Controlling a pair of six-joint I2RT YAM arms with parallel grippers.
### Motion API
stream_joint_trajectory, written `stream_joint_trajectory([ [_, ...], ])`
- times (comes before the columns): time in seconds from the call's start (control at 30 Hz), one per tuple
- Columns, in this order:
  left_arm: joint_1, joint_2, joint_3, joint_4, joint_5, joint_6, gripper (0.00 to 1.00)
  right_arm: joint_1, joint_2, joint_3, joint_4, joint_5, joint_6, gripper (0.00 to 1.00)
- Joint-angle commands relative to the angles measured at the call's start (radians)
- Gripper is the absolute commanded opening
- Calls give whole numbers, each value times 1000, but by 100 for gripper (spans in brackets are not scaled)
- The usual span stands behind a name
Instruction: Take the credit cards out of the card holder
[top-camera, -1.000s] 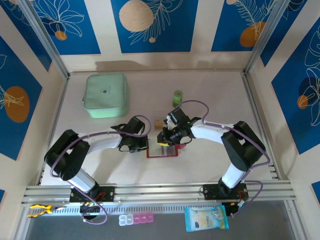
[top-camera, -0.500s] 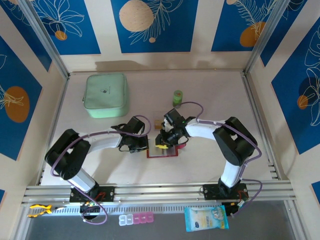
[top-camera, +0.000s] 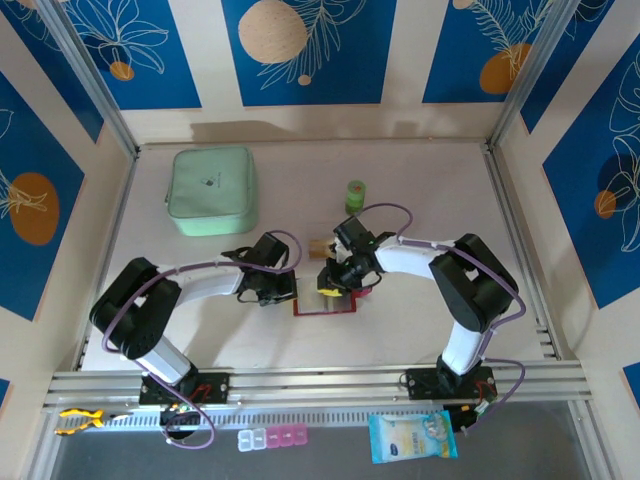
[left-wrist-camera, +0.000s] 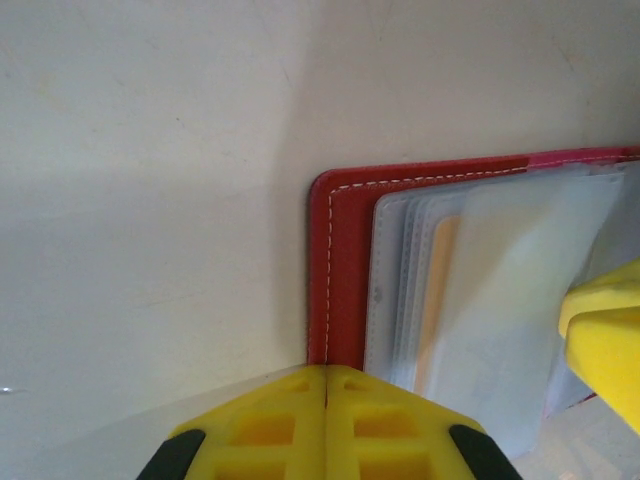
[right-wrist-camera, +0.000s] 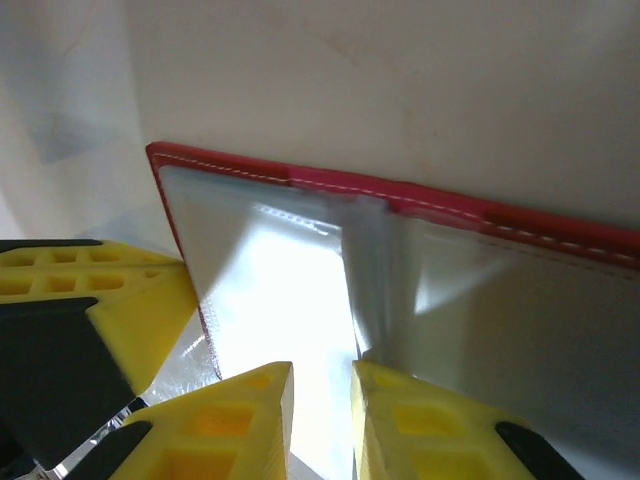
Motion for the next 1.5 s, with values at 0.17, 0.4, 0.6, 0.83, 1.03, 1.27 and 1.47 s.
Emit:
stream_joint_trajectory([
  [0.17,12,2,10,-43,-17,24,4,-11,-4,-27,-27,-9,-26,23],
  [0.4,12,-68,46,-67,-27,18,14,-11,-4,-41,-8,-14,-24,23],
  [0.6,5,-101,34,27,43,-44,29,-12,-14,-56,7,-19,-19,23],
  [0.83,-25,-45,33,122,108,-104,35,-12,-25,-66,17,-23,-14,23],
  [1.03,-39,-9,21,171,131,-132,32,-11,-34,-73,21,-22,-11,22],
  [1.27,-44,15,27,167,138,-129,28,-11,-42,-78,29,-23,-8,23],
  [1.47,-55,24,50,158,138,-131,26,-15,-75,-84,24,-13,-7,23],
])
